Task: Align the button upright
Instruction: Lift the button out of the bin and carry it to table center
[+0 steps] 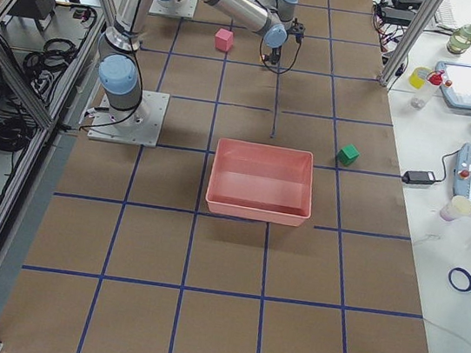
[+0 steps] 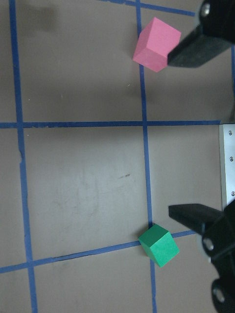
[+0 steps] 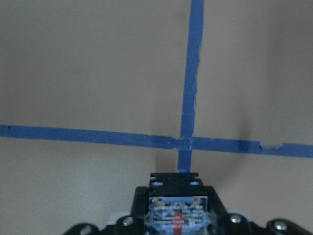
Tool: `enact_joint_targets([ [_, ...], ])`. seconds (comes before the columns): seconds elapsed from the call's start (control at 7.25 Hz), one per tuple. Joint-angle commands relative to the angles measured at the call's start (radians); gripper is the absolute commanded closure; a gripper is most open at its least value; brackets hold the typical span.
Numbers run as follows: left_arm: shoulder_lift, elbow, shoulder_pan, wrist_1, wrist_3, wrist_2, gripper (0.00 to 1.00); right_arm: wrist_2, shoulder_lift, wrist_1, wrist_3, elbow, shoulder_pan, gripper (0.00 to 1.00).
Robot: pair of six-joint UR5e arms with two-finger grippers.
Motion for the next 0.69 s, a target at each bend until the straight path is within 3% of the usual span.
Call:
enact_joint_targets([
  [0.0,0.05,-0.075,-0.034,0.008,-0.059,-0.001,0.0,0.003,0.002,-0.015,-0.004,0.021,0.002,1.0],
  [0.41,0.069,-0.093,-0.117,0.027,-0.104,-0.002,0.0,0.026,0.0,-0.018,-0.002,0.019,0.011,1.0],
  [0.55,0.072,-0.104,-0.119,0.04,-0.104,-0.043,0.0,0.026,0.002,-0.018,-0.004,0.019,0.011,1.0],
])
